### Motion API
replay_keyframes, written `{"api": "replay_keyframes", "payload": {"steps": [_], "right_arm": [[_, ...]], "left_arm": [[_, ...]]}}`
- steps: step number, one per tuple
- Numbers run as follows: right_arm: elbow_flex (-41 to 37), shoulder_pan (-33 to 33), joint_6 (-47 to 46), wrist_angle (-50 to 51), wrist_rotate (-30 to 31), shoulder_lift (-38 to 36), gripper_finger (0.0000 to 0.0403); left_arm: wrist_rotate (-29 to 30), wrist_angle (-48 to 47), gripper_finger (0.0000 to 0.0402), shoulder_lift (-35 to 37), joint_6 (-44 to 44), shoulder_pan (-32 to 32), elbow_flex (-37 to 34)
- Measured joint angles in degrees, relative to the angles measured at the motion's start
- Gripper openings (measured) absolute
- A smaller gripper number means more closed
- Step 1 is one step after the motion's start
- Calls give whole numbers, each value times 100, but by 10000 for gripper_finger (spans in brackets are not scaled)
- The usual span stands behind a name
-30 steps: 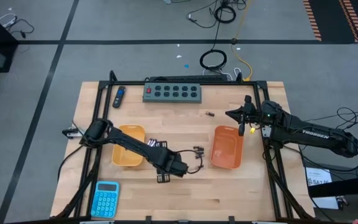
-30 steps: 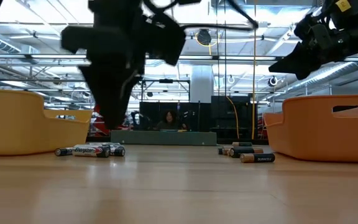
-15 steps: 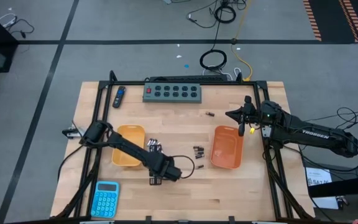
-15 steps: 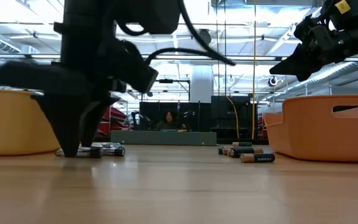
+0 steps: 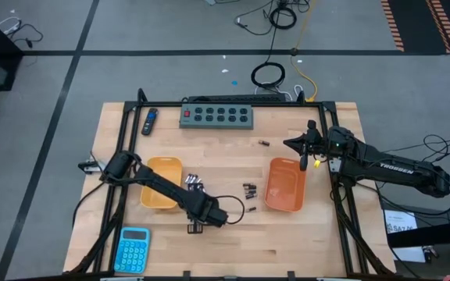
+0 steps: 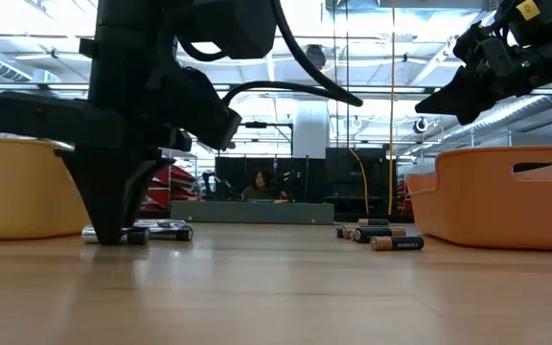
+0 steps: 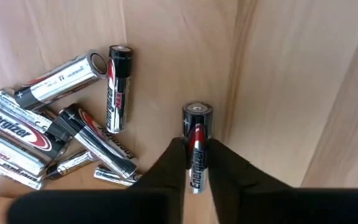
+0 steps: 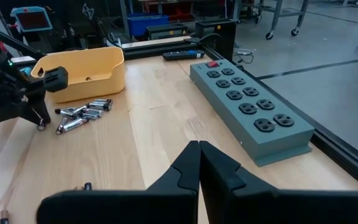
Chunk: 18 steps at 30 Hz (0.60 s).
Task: Sort batteries
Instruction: Put the silver battery into the yellow bin
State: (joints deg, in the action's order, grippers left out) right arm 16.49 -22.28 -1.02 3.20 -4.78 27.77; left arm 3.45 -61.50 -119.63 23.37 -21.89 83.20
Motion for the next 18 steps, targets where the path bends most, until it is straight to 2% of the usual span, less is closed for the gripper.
{"api": "replay_keyframes", "payload": {"steps": [14,18], "right_arm": [[0,0,22,7,-1,2,0],[0,0,22,13,-1,2,0]], "left_arm": [[181,216,41,34,280,-28,177],[214,18,41,45,367,-26,327]]}}
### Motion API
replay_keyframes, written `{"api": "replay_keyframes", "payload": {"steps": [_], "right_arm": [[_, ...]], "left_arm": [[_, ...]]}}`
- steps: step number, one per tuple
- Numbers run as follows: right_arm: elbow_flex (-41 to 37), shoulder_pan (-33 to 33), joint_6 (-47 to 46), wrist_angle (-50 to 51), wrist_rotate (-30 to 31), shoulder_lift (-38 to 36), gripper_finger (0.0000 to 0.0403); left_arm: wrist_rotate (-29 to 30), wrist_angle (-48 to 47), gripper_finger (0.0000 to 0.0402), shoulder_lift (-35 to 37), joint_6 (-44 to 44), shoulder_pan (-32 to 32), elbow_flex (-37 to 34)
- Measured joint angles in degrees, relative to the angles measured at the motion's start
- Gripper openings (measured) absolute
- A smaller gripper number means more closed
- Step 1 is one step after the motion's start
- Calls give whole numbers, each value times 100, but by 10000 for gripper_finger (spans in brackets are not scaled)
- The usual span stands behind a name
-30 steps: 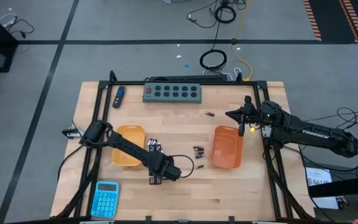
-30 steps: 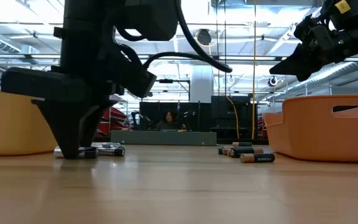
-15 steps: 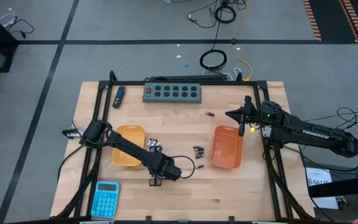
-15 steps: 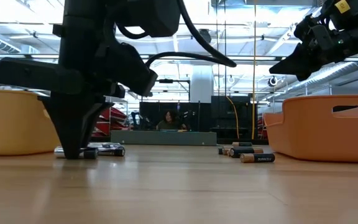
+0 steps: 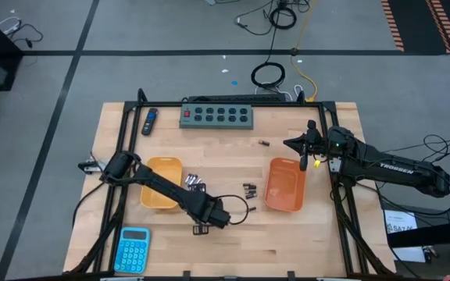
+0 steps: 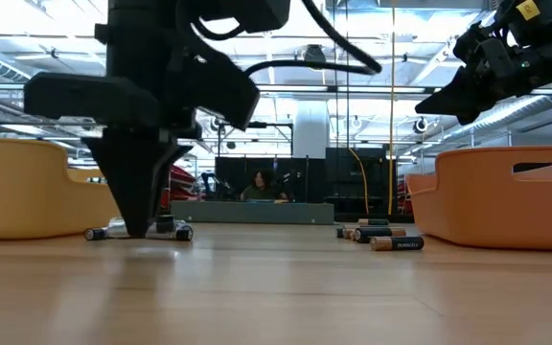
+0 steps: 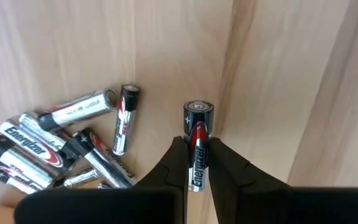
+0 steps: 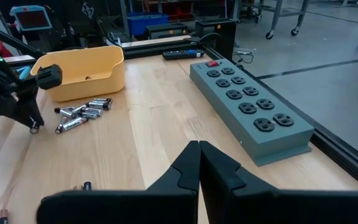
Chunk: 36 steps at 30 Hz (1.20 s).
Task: Sort batteries
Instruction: Put the silver battery into the yellow bin
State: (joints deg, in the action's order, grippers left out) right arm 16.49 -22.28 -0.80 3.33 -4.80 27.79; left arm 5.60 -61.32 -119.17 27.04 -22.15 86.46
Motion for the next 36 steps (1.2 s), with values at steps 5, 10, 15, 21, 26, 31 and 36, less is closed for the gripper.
{"api": "replay_keyframes", "payload": {"steps": [5,10,15,21,26,31,36], "right_arm": [[0,0,-17,9,0,0,0],[0,0,-17,7,0,0,0],[0,2,-7,2,-1,0,0],[0,2,-4,-6,-2,0,0],[0,0,-141,-167,-2,2,0],[2,0,-151,-249,-2,2,0],[2,0,-151,-213,-4,4,0]], "left_arm": [[198,-861,41,11,123,0,343],[451,-1846,41,533,404,77,403],[521,-2040,41,1503,967,288,-144],[275,-1343,41,2600,1427,507,-1455],[126,-809,45,3034,1669,750,-2359],[177,-947,128,3042,1732,915,-2519],[296,-926,171,3042,1469,1041,-2402]]}}
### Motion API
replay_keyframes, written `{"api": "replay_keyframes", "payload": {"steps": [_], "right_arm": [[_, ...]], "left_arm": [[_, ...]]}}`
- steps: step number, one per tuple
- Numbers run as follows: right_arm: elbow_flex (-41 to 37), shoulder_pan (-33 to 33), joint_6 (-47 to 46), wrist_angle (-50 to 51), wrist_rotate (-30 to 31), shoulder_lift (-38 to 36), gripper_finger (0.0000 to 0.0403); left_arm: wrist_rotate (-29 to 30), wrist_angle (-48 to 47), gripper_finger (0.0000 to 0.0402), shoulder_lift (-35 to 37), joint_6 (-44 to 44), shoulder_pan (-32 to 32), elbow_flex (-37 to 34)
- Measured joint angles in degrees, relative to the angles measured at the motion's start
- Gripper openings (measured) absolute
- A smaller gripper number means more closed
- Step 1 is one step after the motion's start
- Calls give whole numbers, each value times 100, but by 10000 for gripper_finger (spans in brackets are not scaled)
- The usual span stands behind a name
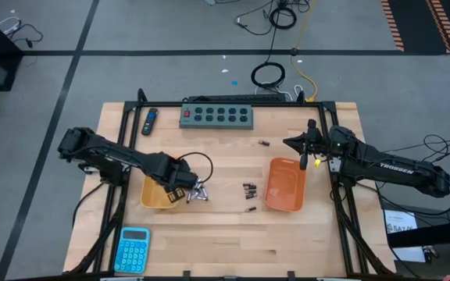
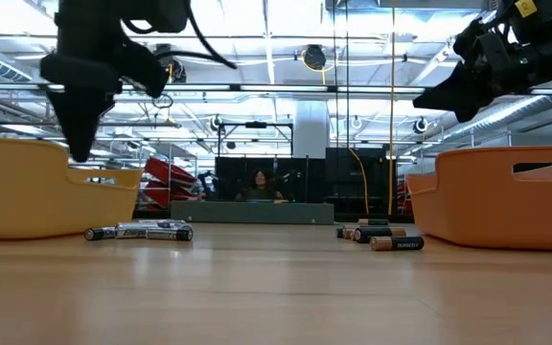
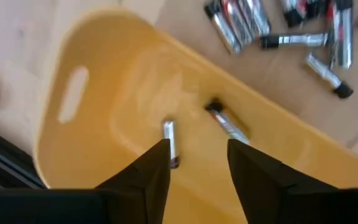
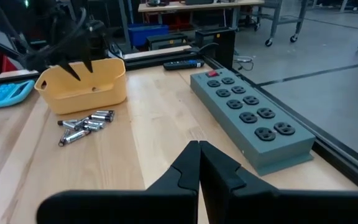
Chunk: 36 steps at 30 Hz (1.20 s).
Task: Sort batteries
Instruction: Put the silver battery into the yellow bin
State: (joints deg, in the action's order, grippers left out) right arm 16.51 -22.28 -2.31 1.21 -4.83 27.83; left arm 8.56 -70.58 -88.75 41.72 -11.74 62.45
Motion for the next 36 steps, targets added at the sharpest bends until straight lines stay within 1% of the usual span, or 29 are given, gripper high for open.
{"api": "replay_keyframes", "payload": {"steps": [4,9,12,16,22,26,30,36], "right_arm": [[0,0,3,-10,-1,1,0],[0,0,12,-170,-2,37,0],[0,0,-20,-177,-94,73,0],[0,0,-8,-74,-117,82,0],[37,-27,147,47,-119,81,0],[336,-66,111,343,-118,79,0],[565,-66,-10,415,-120,79,0],[595,-63,-169,442,-109,82,0]], "left_arm": [[358,37,174,0,-60,102,315],[369,716,176,-154,-211,319,592],[152,1252,176,-437,-395,364,602],[-115,1830,177,-850,-880,296,713],[-106,1745,177,-1525,-1524,-82,1266],[-100,1763,177,-1916,-1681,-316,1545],[-175,1756,174,-2211,-1674,-543,1631],[-88,1751,155,-2416,-1629,-755,1634]]}}
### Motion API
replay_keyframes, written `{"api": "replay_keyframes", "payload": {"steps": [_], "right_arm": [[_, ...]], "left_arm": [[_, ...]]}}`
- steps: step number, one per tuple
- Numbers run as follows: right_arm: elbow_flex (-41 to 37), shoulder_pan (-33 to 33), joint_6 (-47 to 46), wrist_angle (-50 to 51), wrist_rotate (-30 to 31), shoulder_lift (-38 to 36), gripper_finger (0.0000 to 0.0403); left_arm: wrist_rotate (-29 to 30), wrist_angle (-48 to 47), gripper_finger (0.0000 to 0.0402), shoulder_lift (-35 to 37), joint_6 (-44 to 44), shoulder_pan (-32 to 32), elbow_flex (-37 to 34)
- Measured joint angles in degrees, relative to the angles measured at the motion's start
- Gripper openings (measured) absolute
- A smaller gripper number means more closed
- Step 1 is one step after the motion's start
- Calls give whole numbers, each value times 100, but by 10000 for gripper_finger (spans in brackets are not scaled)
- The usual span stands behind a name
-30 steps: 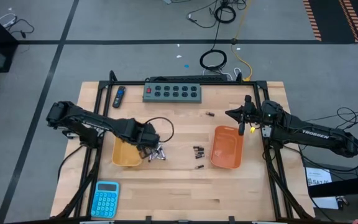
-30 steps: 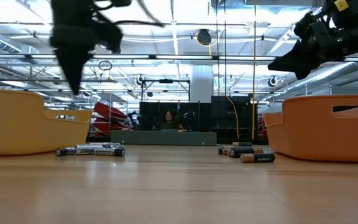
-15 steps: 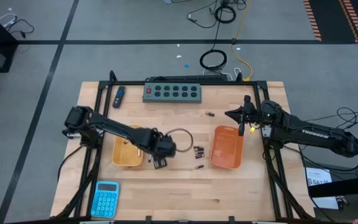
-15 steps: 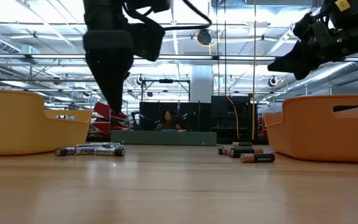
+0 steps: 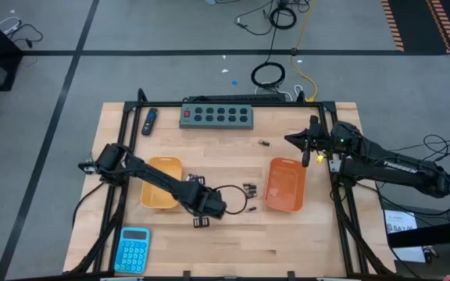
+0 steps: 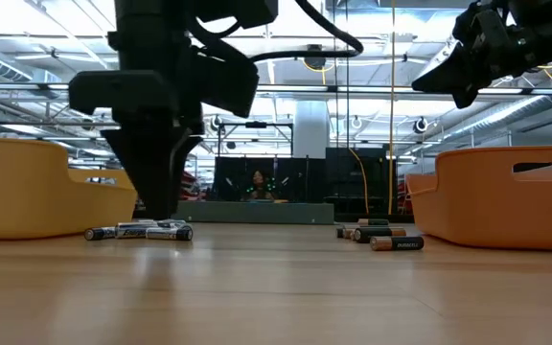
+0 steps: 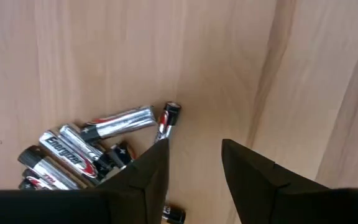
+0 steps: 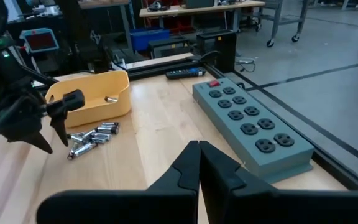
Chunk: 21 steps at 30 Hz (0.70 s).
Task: Sort batteries
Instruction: Put the silver battery into the yellow bin
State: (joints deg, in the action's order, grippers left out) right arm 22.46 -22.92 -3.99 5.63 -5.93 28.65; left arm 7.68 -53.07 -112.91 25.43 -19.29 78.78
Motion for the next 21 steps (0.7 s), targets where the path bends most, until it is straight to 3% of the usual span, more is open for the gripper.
{"api": "replay_keyframes", "payload": {"steps": [7,21], "right_arm": [[0,2,-82,94,4,-3,0],[-2,76,-181,343,8,-14,0]], "left_arm": [[462,-16,146,-43,55,-45,0],[357,57,146,-43,-238,-21,-395]]}}
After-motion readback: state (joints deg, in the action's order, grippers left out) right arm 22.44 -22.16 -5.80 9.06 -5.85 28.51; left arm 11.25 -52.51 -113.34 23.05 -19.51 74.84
